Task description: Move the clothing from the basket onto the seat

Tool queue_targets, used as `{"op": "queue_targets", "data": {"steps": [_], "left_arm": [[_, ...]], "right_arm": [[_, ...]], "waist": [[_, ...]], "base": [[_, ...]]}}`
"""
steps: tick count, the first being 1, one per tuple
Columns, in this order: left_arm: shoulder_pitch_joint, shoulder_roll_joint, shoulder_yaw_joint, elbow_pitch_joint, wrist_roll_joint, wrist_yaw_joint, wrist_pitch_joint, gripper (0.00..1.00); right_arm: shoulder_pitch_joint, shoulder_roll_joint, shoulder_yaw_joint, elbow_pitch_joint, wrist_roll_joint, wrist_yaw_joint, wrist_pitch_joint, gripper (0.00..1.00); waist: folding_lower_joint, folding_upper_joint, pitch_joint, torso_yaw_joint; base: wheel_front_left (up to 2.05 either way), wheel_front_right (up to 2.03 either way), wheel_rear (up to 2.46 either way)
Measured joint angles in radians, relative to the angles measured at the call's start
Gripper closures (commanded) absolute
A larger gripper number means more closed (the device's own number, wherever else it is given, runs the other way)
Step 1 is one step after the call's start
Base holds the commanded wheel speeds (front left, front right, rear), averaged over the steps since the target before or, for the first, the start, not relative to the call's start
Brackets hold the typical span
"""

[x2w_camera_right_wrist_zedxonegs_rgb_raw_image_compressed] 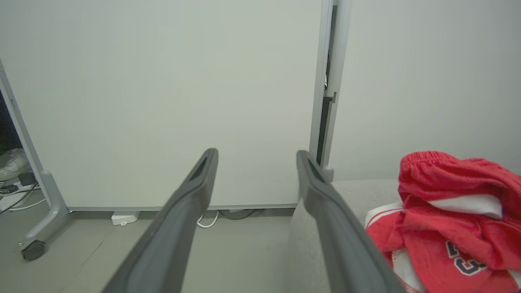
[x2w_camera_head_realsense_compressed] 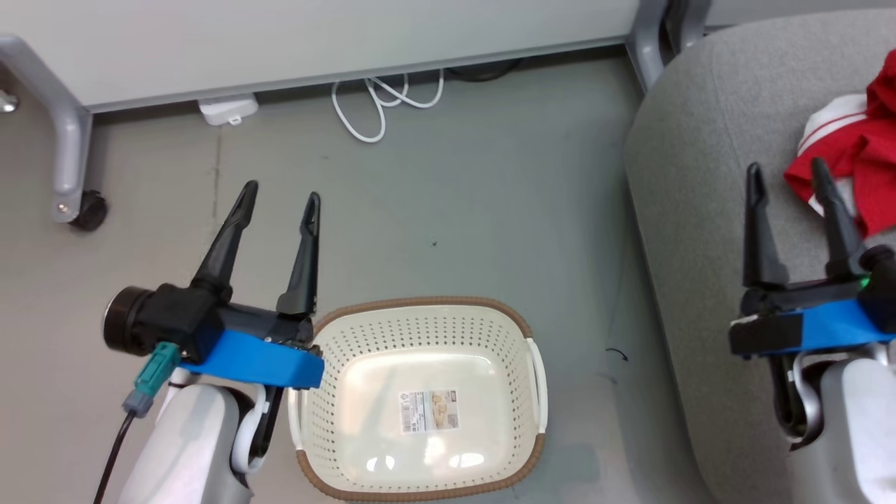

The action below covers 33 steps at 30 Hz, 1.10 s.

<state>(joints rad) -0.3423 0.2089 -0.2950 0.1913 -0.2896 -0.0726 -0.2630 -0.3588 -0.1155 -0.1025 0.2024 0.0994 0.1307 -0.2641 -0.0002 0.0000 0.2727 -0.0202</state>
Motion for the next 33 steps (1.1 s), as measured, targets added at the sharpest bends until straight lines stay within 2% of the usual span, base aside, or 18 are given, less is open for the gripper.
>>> {"op": "queue_targets", "data": {"steps": [5,12,23,33], "left_arm": [[0.054,-0.041,0.087,0.003,0.024,-0.015,0.000,0.00],[0.110,-0.090,0.178,0.008,0.067,-0.026,0.000,0.00],[0.180,-0.126,0.218,0.021,0.113,-0.044,0.000,0.00],[0.201,-0.142,0.227,0.038,0.134,-0.051,0.000,0.00]], "right_arm": [[0.042,0.019,0.046,-0.033,-0.003,0.000,0.000,0.00],[0.110,0.043,0.052,-0.061,-0.021,0.000,0.000,0.00],[0.205,0.060,0.021,-0.083,-0.053,0.000,0.000,0.00],[0.239,0.063,0.015,-0.084,-0.037,0.000,0.000,0.00]], "waist": [[0.0000,0.0000,-0.040,0.028],[0.0000,0.0000,-0.086,0.053],[0.0001,0.0000,-0.136,0.056],[0.0001,0.0000,-0.166,0.040]], "base": [[0.00,0.00,0.00],[0.00,0.00,0.00],[0.00,0.00,0.00],[0.00,0.00,0.00]]}}
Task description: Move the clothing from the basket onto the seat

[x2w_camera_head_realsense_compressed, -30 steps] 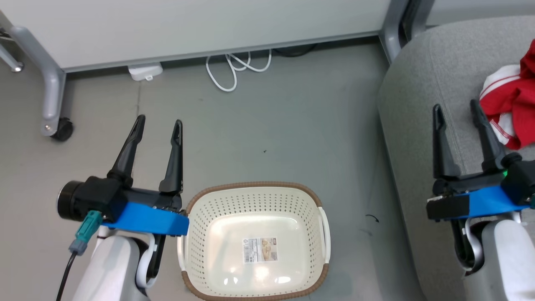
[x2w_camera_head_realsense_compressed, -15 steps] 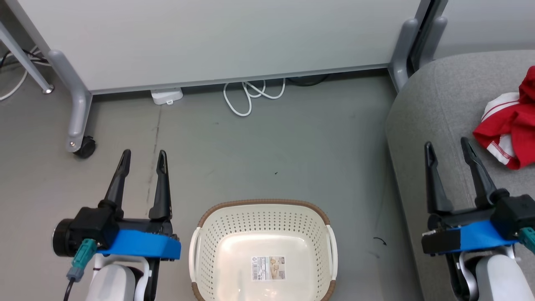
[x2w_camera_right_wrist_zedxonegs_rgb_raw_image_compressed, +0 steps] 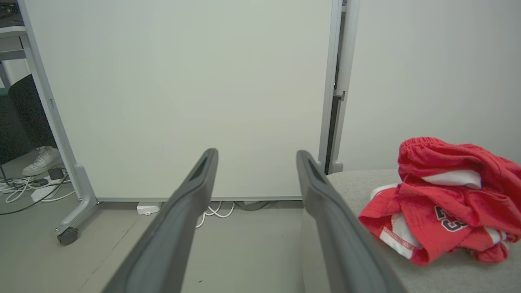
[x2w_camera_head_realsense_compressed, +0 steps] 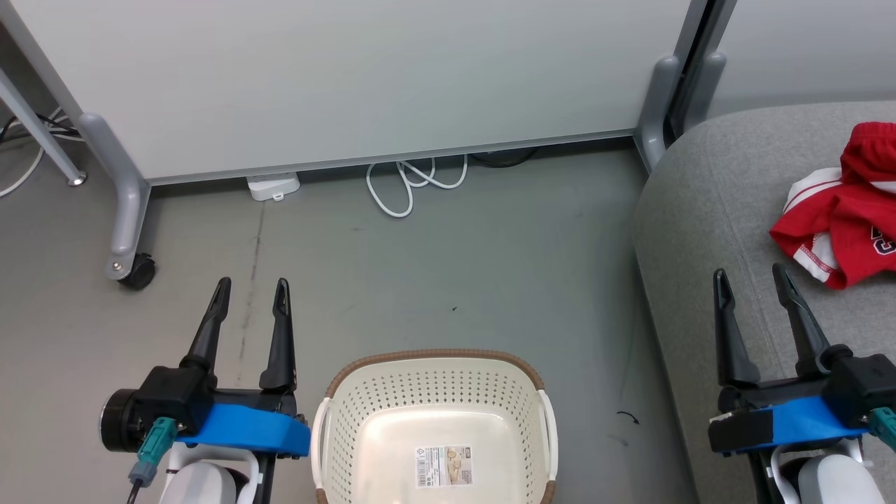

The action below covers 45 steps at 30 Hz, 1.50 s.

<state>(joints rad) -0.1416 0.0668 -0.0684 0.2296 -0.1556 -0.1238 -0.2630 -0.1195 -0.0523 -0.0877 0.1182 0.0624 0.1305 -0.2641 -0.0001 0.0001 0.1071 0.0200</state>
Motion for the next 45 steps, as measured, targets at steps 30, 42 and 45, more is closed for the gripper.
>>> {"op": "queue_targets", "data": {"steps": [30,42,45], "left_arm": [[0.054,-0.014,0.033,0.070,-0.147,0.000,0.057,1.00],[0.053,-0.015,0.059,0.061,-0.379,0.000,0.113,1.00],[0.053,-0.015,0.064,0.060,-0.428,0.000,0.125,1.00]], "right_arm": [[0.029,0.007,-0.007,0.070,0.212,0.000,0.053,1.00],[0.029,0.007,-0.009,0.079,0.447,0.000,0.110,1.00],[0.029,0.007,-0.010,0.081,0.497,0.000,0.123,1.00]], "waist": [[0.0001,0.0000,-0.011,0.002],[0.0001,0.0000,-0.021,0.000],[0.0001,0.0000,-0.024,-0.001]], "base": [[0.00,0.00,0.00],[0.00,0.00,0.00],[0.00,0.00,0.00]]}}
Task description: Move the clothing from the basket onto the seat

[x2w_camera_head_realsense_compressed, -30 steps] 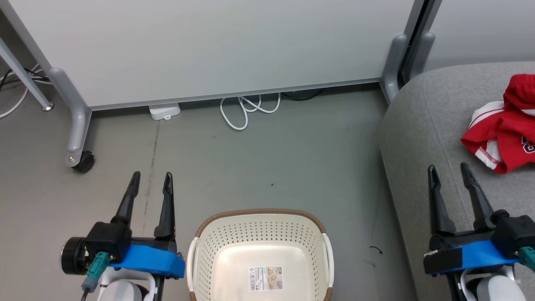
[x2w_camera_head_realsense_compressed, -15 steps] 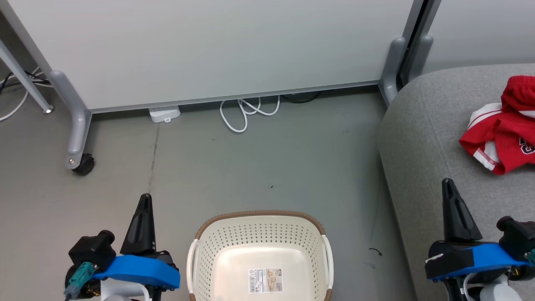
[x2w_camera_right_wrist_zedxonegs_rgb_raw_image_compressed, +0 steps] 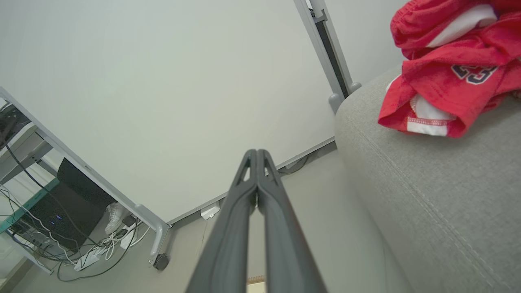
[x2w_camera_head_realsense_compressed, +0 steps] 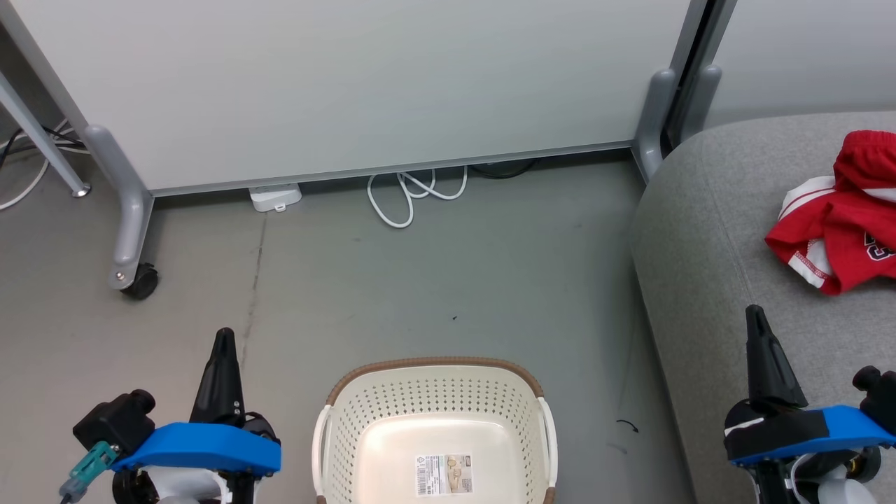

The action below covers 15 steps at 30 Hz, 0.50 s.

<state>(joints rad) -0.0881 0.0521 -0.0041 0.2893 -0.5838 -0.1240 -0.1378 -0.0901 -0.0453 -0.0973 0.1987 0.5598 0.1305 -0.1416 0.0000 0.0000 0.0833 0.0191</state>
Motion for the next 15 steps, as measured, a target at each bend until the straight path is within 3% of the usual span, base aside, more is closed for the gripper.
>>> {"op": "queue_targets", "data": {"steps": [15], "left_arm": [[-0.001,0.000,0.026,-0.010,-0.219,0.000,0.054,1.00]], "right_arm": [[0.000,0.000,-0.003,0.009,0.227,0.000,0.054,1.00]], "waist": [[0.0000,0.0000,-0.012,-0.003]], "base": [[0.00,0.00,0.00]]}}
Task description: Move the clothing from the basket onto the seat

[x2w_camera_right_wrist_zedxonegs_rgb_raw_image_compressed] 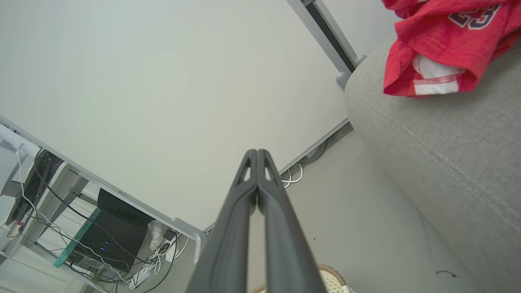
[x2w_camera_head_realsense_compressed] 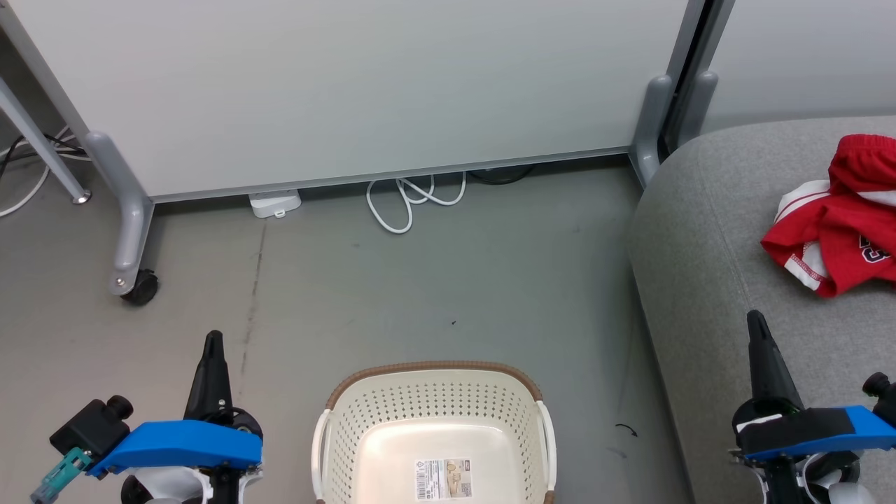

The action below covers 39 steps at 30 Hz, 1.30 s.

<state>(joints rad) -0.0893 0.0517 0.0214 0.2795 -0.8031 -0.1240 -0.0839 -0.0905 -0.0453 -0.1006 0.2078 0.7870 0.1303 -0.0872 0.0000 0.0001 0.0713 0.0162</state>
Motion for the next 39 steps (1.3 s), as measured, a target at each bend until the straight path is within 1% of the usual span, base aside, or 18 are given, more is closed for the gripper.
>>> {"op": "queue_targets", "data": {"steps": [17,39], "left_arm": [[-0.002,0.000,0.026,-0.008,-0.213,0.000,0.052,1.00],[-0.007,-0.001,0.051,-0.017,-0.441,0.000,0.109,1.00]], "right_arm": [[-0.002,0.000,-0.003,0.009,0.214,0.000,0.052,1.00],[-0.005,-0.001,-0.007,0.020,0.449,0.000,0.111,1.00]], "waist": [[0.0000,0.0000,-0.014,-0.003],[0.0000,0.0000,-0.031,-0.007]], "base": [[0.00,0.00,0.00],[0.00,0.00,0.00]]}}
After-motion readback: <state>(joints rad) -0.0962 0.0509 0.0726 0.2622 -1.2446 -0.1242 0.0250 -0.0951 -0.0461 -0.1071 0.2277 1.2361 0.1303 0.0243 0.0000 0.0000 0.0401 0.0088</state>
